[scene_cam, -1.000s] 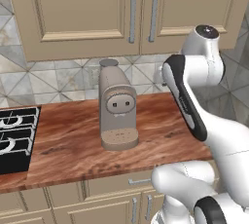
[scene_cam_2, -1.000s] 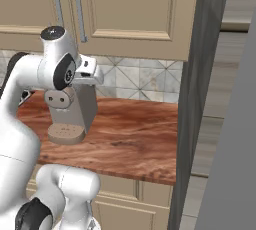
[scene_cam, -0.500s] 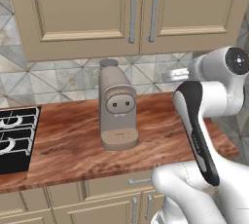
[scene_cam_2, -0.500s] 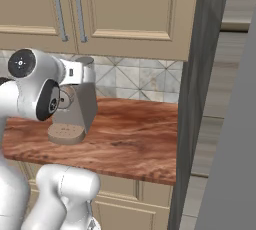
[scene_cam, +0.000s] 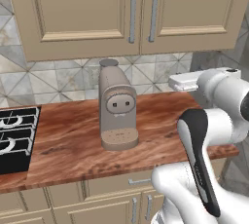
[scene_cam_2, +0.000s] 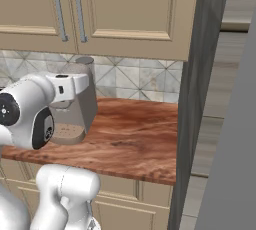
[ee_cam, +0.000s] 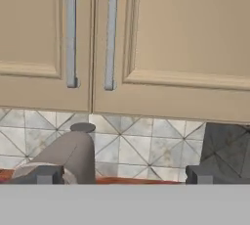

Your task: Open the cabinet directly in front. Then move the liquor and the mug to the dining counter with the candle on it.

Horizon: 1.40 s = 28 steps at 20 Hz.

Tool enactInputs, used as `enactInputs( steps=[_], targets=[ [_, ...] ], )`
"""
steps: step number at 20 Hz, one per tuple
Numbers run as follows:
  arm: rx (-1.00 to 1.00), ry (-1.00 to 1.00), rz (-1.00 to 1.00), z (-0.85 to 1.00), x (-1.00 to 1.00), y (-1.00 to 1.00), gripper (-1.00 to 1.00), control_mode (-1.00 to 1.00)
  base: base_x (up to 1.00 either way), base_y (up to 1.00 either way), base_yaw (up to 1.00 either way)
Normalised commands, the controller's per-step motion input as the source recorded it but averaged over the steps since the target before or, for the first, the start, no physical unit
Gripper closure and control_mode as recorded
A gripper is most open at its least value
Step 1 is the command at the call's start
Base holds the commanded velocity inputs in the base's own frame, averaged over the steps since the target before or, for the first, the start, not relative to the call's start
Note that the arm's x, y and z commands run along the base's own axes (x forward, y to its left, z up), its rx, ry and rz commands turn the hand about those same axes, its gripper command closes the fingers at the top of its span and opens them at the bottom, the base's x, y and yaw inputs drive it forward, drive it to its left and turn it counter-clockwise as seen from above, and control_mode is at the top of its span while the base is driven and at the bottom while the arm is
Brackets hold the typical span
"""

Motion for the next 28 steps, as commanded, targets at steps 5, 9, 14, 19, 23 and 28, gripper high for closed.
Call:
enactInputs(
  steps=[5,9,14,19,23,28],
  targets=[
    [0.00,-0.25,0.00,0.46,0.00,0.03,-1.00,-1.00,0.00,0.00,0.00],
    [0.00,-0.18,0.00,0.69,0.22,0.06,-1.00,-1.00,0.00,0.00,0.00],
    [0.00,-0.08,0.00,0.53,0.59,0.07,-1.00,-1.00,0.00,0.00,0.00],
    [0.00,-0.01,0.00,0.31,0.79,0.04,-1.00,-1.00,0.00,0.00,0.00],
    [0.02,0.05,0.00,0.00,0.54,0.00,-1.00,-1.00,0.00,0.00,0.00],
    [0.00,0.00,0.00,0.00,0.04,0.04,-1.00,-1.00,0.00,0.00,0.00]
  ],
)
